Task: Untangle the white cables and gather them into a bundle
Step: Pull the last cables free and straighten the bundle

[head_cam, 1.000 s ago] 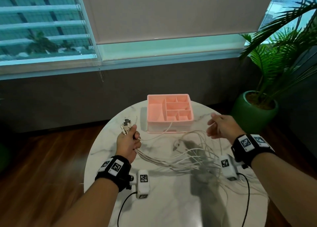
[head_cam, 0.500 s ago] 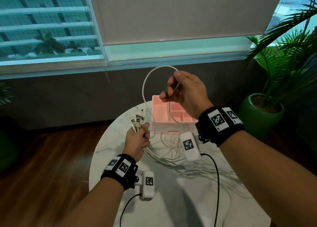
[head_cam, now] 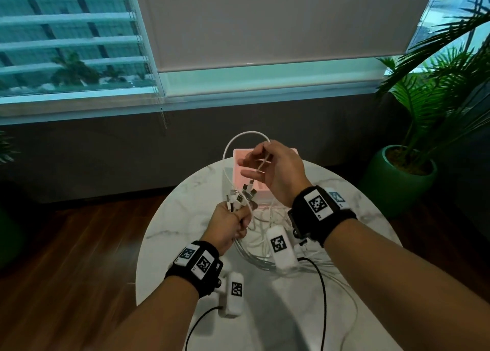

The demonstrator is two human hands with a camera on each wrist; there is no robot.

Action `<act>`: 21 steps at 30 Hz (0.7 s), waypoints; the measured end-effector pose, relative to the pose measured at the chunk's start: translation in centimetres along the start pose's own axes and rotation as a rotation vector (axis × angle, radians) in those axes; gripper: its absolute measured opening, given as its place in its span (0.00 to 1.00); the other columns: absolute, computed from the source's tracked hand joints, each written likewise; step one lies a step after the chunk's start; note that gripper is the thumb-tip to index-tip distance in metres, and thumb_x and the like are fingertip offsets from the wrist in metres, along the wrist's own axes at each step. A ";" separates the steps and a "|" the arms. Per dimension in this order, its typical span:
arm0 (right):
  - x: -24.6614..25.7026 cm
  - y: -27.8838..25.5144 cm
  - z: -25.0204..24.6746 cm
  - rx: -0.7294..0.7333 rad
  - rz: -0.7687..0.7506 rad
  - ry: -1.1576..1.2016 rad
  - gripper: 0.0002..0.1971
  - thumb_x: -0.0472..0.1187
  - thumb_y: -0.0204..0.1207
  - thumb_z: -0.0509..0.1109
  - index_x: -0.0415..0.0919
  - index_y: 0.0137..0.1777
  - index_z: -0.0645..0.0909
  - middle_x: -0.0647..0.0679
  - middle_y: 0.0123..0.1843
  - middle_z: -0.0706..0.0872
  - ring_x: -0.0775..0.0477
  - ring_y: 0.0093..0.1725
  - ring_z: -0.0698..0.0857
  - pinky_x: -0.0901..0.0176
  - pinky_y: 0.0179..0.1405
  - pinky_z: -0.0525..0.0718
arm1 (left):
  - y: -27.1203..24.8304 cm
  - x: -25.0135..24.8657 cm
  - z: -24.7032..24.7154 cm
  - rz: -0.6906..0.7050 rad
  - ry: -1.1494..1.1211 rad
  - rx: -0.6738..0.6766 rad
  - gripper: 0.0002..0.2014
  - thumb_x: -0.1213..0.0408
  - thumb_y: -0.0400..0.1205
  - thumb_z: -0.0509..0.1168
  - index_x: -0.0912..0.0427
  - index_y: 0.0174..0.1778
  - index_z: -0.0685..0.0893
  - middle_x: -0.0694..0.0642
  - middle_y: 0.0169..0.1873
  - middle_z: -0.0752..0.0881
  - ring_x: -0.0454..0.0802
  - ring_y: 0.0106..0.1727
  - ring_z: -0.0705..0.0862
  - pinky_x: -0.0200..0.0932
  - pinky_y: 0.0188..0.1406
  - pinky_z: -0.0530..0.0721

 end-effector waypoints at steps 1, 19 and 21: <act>-0.2 0.2 -0.8 -0.034 -0.007 -0.089 0.08 0.35 0.84 0.60 0.33 0.50 0.80 0.38 0.45 0.86 0.34 0.50 0.88 0.36 0.53 0.88 | 0.1 -0.1 -0.3 0.002 0.002 -0.023 0.06 0.70 0.88 0.64 0.66 0.47 0.83 0.54 0.20 0.73 0.42 0.18 0.64 0.33 0.15 0.59; -5.1 0.5 -13.1 -0.110 -0.003 -1.020 0.07 0.42 0.82 0.71 0.49 0.44 0.90 0.48 0.39 0.92 0.46 0.39 0.91 0.43 0.50 0.91 | 1.3 0.0 -3.3 0.013 -0.099 -0.214 0.09 0.74 0.88 0.60 0.68 0.48 0.84 0.54 0.22 0.71 0.42 0.19 0.63 0.33 0.14 0.59; -2.6 1.2 -11.5 -0.152 -0.141 -0.954 0.06 0.47 0.81 0.73 0.49 0.46 0.92 0.52 0.40 0.93 0.51 0.42 0.91 0.50 0.52 0.89 | 1.5 0.4 -3.3 0.006 -0.084 -0.226 0.07 0.74 0.88 0.60 0.69 0.50 0.83 0.54 0.22 0.72 0.42 0.17 0.64 0.33 0.14 0.59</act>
Point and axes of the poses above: each hand's wrist, its own y-axis towards the middle knuckle, its own z-axis out of the palm, x = y × z, the point moved 4 cm from there along y, towards the middle knuckle
